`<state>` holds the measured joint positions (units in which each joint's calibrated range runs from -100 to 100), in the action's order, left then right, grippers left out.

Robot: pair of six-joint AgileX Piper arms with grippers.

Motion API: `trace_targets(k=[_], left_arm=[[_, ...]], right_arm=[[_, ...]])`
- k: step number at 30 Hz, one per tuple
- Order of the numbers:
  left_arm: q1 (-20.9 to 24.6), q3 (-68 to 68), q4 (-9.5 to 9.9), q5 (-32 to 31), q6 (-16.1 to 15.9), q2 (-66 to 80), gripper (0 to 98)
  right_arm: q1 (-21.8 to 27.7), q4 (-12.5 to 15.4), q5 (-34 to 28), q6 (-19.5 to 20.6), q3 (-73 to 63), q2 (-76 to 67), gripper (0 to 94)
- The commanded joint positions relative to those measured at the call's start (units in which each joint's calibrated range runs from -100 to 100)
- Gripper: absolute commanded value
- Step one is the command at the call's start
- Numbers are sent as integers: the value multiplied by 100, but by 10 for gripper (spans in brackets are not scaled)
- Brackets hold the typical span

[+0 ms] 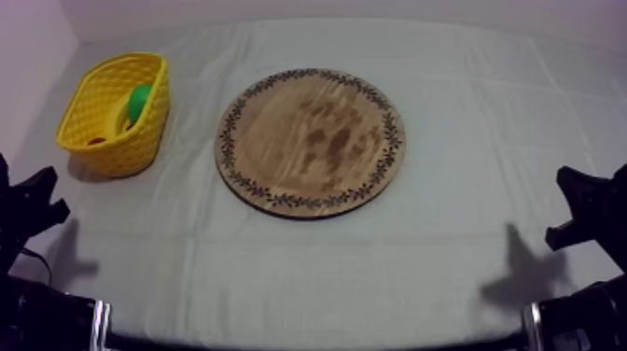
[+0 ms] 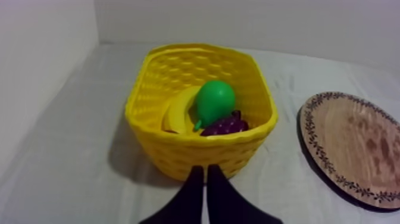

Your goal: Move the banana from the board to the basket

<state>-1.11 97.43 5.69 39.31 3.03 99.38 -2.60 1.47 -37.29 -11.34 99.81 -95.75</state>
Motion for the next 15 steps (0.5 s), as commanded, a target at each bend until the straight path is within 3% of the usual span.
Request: trace_targets(k=[1,15], left_arm=[[9,32,-58,-49,-76,16,0],[-6,78,-136,-106,-271,36,0]], right_arm=[[0,2,-5,0,-3,0,3],[0,2,-5,-1,-3,0,3]])
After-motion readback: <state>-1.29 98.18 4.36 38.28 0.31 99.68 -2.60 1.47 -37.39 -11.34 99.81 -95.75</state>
